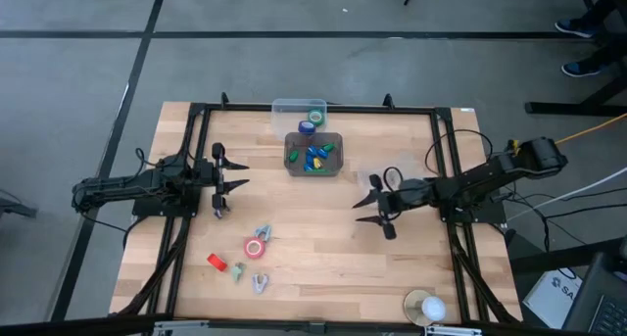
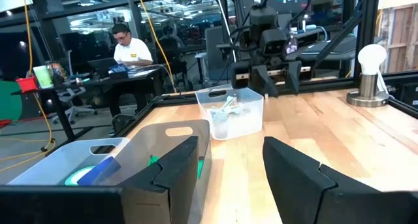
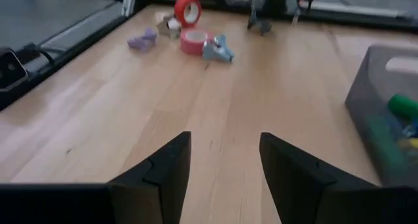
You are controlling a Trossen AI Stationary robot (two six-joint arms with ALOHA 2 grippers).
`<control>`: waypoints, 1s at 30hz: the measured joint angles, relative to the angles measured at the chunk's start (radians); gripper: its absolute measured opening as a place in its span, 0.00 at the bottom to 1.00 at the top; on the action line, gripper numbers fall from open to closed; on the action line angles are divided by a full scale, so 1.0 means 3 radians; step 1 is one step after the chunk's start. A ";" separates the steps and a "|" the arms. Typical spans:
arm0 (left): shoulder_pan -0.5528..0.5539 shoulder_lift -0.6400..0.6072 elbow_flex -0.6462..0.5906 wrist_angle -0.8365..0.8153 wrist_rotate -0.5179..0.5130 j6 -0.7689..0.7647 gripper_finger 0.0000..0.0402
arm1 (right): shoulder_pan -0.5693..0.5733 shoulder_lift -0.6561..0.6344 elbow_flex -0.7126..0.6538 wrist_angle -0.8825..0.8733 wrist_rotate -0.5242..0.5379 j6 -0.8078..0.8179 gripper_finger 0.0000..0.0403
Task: Pick and place Stapler, Stapler remover, tape
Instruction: Adjust the bottom transparent bin on the table
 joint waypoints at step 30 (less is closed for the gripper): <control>-0.0001 0.0000 0.0001 0.0000 -0.0001 -0.0001 0.42 | 0.0000 -0.1967 -0.0826 -0.0037 -0.0001 -0.0188 0.47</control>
